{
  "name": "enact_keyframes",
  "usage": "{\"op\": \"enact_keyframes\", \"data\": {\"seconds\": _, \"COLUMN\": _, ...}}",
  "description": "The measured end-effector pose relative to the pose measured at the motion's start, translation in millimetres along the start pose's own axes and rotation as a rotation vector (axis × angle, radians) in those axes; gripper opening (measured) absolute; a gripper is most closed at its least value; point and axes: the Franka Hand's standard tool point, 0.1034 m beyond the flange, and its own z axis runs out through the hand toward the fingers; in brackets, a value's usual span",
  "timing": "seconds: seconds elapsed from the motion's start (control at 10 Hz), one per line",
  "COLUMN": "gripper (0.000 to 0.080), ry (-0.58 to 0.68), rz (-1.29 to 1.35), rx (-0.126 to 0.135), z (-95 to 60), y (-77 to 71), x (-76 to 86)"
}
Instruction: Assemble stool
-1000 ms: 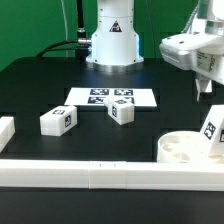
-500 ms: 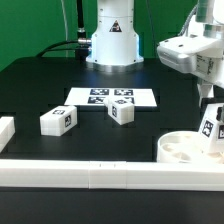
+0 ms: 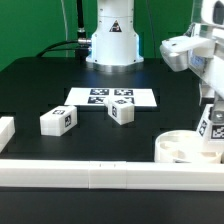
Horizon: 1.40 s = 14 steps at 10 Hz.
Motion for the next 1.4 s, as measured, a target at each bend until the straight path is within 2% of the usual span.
{"op": "enact_keyframes", "data": {"seconds": 0.3, "gripper": 0.0338, "ry": 0.031, "rz": 0.234, "rx": 0.012, "z": 0.3, "y": 2.4, "x": -7.4}}
{"op": "enact_keyframes", "data": {"seconds": 0.5, "gripper": 0.0338, "ry": 0.053, "rz": 0.347, "rx": -0.008, "z": 0.8, "y": 7.0, "x": -12.1}}
{"op": "enact_keyframes", "data": {"seconds": 0.6, "gripper": 0.0340, "ry": 0.076, "rz": 0.469, "rx": -0.030, "z": 0.9, "y": 8.9, "x": -11.4}}
{"op": "enact_keyframes", "data": {"seconds": 1.2, "gripper": 0.0340, "ry": 0.089, "rz": 0.932, "rx": -0.016, "z": 1.6, "y": 8.8, "x": -7.8}}
{"op": "enact_keyframes", "data": {"seconds": 1.4, "gripper": 0.0340, "ry": 0.099, "rz": 1.101, "rx": 0.000, "z": 1.9, "y": 8.5, "x": -7.1}}
